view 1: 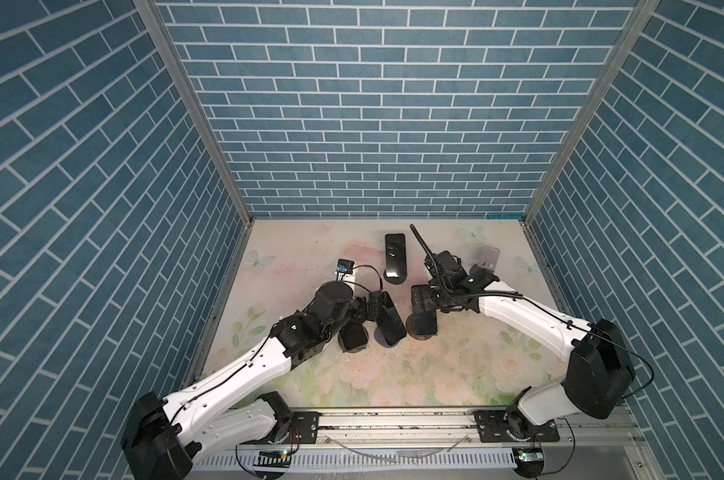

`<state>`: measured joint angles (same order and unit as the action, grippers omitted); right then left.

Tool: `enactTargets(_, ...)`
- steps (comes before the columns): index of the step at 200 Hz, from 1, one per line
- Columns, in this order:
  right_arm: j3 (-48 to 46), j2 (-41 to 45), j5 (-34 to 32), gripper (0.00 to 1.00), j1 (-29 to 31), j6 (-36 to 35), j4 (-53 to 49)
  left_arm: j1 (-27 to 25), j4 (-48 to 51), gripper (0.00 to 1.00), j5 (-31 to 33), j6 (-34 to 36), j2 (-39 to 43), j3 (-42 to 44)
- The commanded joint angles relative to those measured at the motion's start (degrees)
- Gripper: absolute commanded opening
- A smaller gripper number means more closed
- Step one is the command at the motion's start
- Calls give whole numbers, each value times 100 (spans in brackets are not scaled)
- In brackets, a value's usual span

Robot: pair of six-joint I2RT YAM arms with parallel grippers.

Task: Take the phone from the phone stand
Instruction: 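Close the right gripper on the top edge of the black phone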

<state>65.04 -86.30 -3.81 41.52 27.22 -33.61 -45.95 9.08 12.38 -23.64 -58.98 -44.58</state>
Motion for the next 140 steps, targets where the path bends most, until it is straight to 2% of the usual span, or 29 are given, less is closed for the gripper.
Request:
enactTargets(1, -35, -150, -75, 96, 83, 220, 43, -28, -70, 100, -24, 50, 45, 54)
enactTargets(81, 170, -673, -299, 94, 183, 404, -139, -28, 6, 100, 71, 62, 241, 118)
enactTargets(123, 321, -800, -387, 80, 260, 477, -325, -24, 43, 100, 166, 164, 276, 57)
enactTargets(140, 358, -783, -368, 71, 266, 470, -382, -27, 52, 100, 211, 224, 273, 7)
